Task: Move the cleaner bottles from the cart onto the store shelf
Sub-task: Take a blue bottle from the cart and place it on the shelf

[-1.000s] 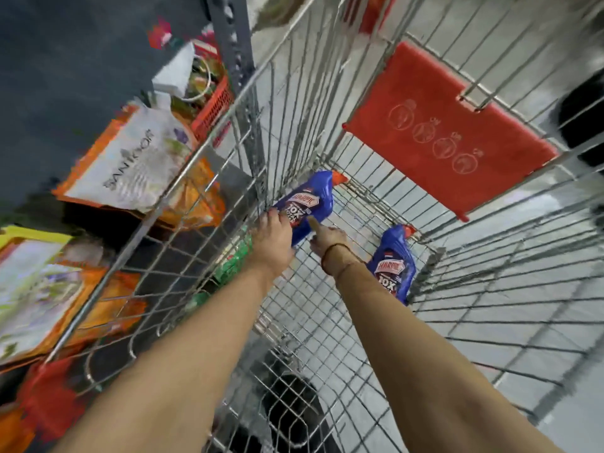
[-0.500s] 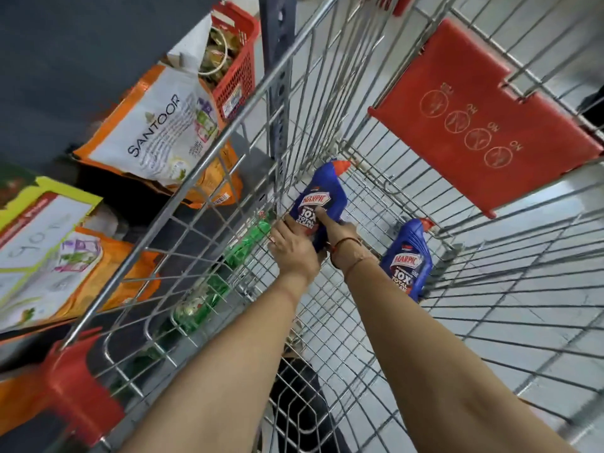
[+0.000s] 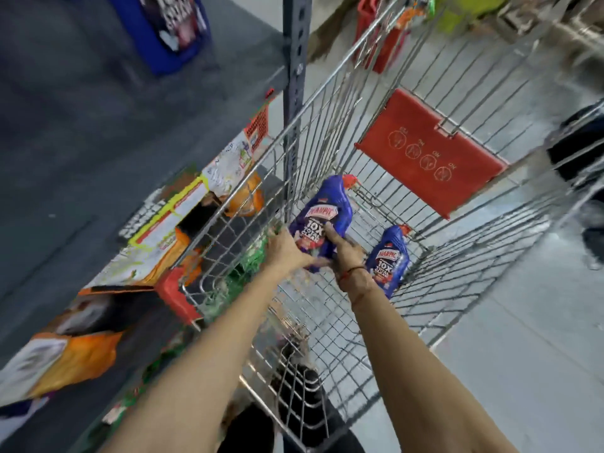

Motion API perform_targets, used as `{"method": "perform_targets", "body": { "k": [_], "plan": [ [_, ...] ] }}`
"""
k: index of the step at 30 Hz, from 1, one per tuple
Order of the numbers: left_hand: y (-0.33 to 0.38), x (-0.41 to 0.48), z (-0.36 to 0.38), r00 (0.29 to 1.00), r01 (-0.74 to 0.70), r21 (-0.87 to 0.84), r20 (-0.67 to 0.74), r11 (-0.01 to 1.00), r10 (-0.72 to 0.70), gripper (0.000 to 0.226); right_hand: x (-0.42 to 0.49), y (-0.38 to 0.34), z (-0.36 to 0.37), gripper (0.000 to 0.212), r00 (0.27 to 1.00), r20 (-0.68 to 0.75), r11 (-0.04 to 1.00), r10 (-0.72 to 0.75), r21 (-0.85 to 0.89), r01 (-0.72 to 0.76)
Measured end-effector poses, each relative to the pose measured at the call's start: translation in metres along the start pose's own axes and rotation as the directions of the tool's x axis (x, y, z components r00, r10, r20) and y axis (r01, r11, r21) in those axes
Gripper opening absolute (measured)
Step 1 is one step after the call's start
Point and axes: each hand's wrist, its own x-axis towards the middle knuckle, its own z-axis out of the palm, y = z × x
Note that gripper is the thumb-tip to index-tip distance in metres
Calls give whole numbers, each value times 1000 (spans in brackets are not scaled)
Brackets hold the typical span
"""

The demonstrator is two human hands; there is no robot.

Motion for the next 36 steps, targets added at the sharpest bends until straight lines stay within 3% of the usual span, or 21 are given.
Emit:
{"method": "perform_targets", "body": {
  "k": [3, 7, 9, 13, 15, 18, 20, 24, 28, 32, 36],
  "plan": [
    [17, -35, -42, 979, -180, -221, 55, 958, 197, 80, -46, -22, 11, 6, 990, 118, 996, -79, 38, 75],
    [39, -101, -100, 908, -380, -330, 48, 864, 417, 46, -105, -50, 39, 32, 938, 266, 974, -221, 18, 224],
    [41, -136, -128, 893, -437, -345, -56, 831, 447, 50, -137, -63, 59, 33, 892, 347, 954, -291, 38, 296],
    [25, -194, -186, 831, -539, -262, -320, 801, 455, 64, -201, -83, 111, 56, 707, 576, 882, -411, 54, 469],
    [9, -217, -214, 786, -570, -216, -425, 792, 450, 61, -229, -86, 143, 56, 608, 687, 846, -399, 20, 533],
    [-25, -247, -253, 742, -538, -148, -551, 830, 382, 53, -263, -77, 191, 41, 455, 818, 765, -353, -27, 643],
    [-55, -266, -275, 711, -503, -140, -627, 853, 317, 61, -283, -62, 224, 29, 360, 892, 704, -271, -71, 707],
    [-108, -288, -301, 682, -423, -172, -707, 890, 188, 54, -312, -27, 274, 36, 256, 957, 557, -140, -137, 819],
    [-141, -300, -316, 623, -370, -168, -774, 913, 110, 50, -322, 7, 308, 33, 228, 972, 478, -64, -171, 862],
    [-168, -296, -326, 619, -339, -223, -784, 914, 38, 51, -321, 29, 330, 31, 241, 970, 374, -41, -209, 904],
    [-189, -280, -329, 614, -347, -297, -789, 890, -24, 68, -319, 42, 341, 38, 270, 962, 385, -24, -241, 891]
  ]
}}
